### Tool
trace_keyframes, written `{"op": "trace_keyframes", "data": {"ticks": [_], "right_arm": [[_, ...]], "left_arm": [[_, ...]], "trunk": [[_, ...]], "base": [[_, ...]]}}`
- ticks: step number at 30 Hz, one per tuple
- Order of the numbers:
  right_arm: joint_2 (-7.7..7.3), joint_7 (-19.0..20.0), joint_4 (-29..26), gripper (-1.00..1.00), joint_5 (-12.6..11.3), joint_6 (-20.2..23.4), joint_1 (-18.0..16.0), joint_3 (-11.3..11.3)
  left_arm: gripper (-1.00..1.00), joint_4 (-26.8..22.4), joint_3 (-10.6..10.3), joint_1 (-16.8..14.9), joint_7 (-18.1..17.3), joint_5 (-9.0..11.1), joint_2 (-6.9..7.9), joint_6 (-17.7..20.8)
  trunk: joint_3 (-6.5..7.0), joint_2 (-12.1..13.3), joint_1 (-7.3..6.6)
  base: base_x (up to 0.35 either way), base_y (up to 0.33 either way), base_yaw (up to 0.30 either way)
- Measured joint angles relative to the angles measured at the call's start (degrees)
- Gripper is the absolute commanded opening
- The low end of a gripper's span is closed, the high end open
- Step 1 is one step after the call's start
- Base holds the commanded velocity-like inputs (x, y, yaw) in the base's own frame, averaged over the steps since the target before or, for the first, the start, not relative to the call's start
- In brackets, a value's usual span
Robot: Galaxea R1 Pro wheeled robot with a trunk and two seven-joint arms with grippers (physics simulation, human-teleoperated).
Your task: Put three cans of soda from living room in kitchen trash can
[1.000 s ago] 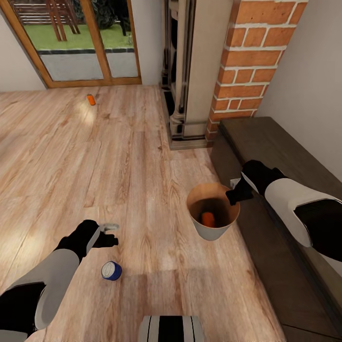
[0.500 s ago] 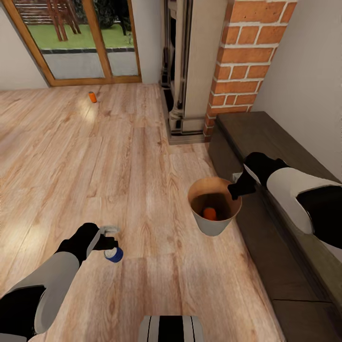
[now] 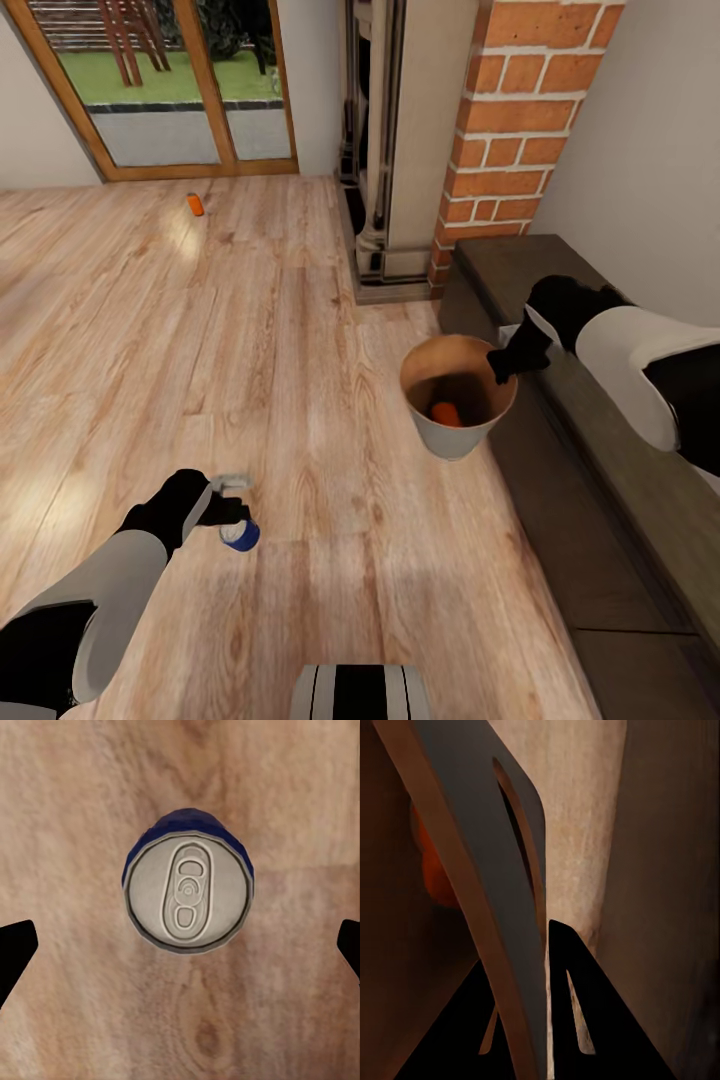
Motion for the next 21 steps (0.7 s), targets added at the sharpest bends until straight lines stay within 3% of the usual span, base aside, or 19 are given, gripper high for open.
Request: {"op": "trace_keyframes", "data": {"ticks": [5,9,17,21], "right_arm": [[0.35,-0.15,0.1,-1.0,1.0,-0.28,-1.79,2.15],[0.9,0.09,0.12,-1.0,-0.06,0.03,-2.36,2.04],[1.16,0.02,0.18,-1.0,0.62,-0.11,-2.6,3.83],[1.21,0.13,0.16,-1.0,-0.02,0.06,-2.61,3.1]], "left_arm": [[1.0,0.33,0.02,0.0,0.0,-0.22,0.0,-1.37],[1.0,0.46,0.07,0.0,0.03,-0.13,0.0,-1.56],[1.0,0.52,0.08,0.0,0.15,0.09,0.0,-1.73],[1.0,0.53,0.08,0.0,0.16,-0.03,0.0,-1.71]], "trunk": [[0.0,0.0,0.0],[0.0,0.0,0.0],[-0.01,0.0,0.01],[-0.67,-0.03,0.1]], "base": [[0.242,0.0,0.0],[0.26,0.0,0.0],[0.05,0.0,0.0],[0.006,0.0,0.0]]}}
